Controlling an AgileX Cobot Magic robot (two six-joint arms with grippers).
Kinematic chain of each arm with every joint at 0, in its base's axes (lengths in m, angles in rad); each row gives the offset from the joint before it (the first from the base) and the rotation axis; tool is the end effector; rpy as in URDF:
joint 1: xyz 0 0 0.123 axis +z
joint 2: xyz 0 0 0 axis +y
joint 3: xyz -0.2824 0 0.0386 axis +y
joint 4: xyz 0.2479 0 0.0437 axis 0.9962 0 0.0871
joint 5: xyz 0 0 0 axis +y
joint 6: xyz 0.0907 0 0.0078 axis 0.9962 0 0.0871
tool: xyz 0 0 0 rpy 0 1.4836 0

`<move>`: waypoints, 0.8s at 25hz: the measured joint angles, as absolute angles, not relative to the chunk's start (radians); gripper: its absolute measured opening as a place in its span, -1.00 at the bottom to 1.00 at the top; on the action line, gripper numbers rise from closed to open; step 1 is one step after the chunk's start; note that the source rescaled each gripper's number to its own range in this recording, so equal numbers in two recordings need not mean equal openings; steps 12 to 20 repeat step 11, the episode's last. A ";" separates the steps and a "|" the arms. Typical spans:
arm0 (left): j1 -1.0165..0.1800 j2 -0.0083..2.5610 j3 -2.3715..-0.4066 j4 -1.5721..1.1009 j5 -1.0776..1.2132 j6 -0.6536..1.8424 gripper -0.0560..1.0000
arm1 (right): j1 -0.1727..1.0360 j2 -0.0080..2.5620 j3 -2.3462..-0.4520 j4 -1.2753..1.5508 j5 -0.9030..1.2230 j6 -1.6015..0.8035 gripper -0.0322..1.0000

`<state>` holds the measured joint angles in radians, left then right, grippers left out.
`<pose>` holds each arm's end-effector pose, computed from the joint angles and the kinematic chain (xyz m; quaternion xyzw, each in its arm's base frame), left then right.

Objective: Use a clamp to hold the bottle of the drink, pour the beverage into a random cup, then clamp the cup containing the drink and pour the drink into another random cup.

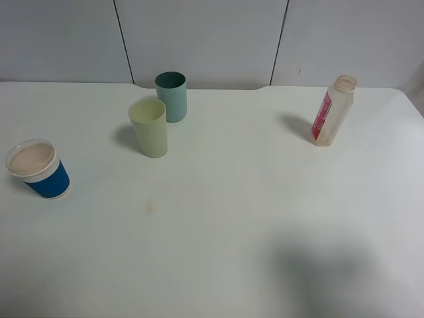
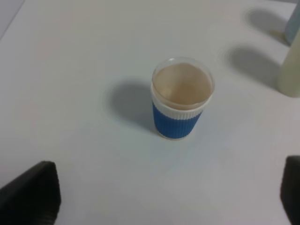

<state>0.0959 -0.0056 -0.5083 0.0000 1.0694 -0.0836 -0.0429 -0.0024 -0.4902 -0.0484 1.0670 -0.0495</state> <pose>-0.0070 -0.0007 0.2787 -0.0764 0.8484 0.0032 0.5237 -0.0046 -0.0037 0.2740 -0.0019 0.8565 -0.0480 0.5139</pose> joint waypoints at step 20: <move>0.096 -0.006 -0.508 0.000 1.061 -0.080 0.73 | -0.043 -0.002 -0.490 -0.048 1.067 -0.050 1.00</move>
